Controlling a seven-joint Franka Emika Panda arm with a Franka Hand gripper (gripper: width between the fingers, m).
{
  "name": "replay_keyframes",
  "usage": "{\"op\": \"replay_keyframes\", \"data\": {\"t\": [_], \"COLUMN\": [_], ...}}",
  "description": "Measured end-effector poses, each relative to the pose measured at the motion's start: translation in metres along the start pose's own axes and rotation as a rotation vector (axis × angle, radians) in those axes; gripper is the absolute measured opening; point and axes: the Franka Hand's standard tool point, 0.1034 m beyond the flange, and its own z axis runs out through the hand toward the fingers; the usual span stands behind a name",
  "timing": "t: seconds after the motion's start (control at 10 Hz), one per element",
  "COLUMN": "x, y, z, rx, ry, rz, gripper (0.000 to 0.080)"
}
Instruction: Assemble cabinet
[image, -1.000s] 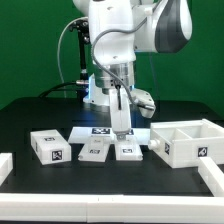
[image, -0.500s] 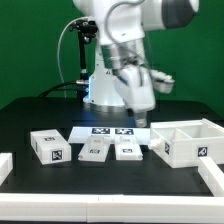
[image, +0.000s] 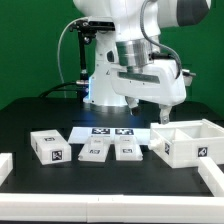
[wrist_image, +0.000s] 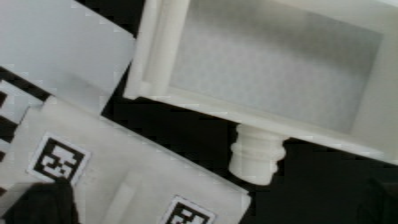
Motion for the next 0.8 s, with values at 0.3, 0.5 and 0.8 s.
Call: {"op": "replay_keyframes", "data": {"t": [0.3,0.5,0.8], "x": [-0.044,-0.045,-0.057], "y": [-0.035,-0.035,-0.045], "z": [-0.002,-0.003,0.004], "rx": [-0.046,-0.042,-0.047], "ry": [-0.008,-0.005,0.036], "rz": [-0.444,-0.578,-0.896], "gripper": [0.0797,0.0797,0.0797]}}
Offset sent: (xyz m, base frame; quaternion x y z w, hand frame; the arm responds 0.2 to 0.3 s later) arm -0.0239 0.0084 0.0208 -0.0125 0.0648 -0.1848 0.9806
